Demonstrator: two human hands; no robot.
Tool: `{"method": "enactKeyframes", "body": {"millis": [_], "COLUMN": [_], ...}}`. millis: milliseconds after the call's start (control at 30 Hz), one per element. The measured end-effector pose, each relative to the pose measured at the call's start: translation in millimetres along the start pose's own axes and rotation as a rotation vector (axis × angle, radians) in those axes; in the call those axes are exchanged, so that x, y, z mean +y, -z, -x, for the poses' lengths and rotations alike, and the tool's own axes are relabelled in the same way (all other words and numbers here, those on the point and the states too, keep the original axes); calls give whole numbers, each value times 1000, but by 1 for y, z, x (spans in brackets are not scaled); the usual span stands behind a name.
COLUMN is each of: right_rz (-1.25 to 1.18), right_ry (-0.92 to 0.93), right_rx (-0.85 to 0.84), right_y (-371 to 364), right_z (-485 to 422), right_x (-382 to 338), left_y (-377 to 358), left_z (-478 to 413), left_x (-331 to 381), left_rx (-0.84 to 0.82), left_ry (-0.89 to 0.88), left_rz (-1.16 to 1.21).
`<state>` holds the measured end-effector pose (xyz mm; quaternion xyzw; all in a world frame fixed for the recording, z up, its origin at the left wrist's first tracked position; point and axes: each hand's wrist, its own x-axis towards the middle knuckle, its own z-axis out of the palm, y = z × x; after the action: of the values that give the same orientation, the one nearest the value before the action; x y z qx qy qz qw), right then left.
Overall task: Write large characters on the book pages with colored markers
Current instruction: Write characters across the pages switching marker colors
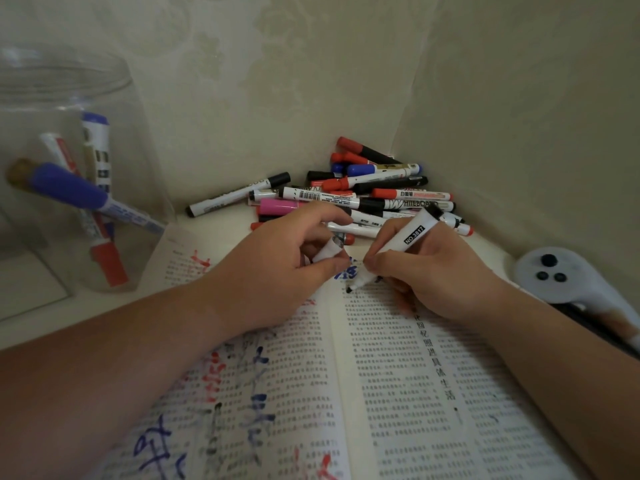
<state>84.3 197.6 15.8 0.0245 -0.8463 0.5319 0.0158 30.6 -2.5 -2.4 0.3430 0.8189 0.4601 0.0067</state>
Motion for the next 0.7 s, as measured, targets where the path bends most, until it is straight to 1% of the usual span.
{"method": "enactKeyframes", "body": {"millis": [233,367,433,533,700], "right_rz": [25,-14,0,4,-58], "right_ry": [-36,-12,-17,-8,11], "right_rx": [24,-22,-8,7,-41], "right_y": [1,1,1,1,1], "right_z": [-1,2,1,-1,2], "right_x": [-1,-2,-1,0,-1], "left_y": [0,1,1,1,0], "left_z": [0,0,0,-2,-3], "left_x": [1,0,-2,-6,-9], "left_rx": [50,88,87,101,96], "left_ry": [1,-5,-31,-133,-160], "left_rz": [59,-6,-35,-92,-90]}}
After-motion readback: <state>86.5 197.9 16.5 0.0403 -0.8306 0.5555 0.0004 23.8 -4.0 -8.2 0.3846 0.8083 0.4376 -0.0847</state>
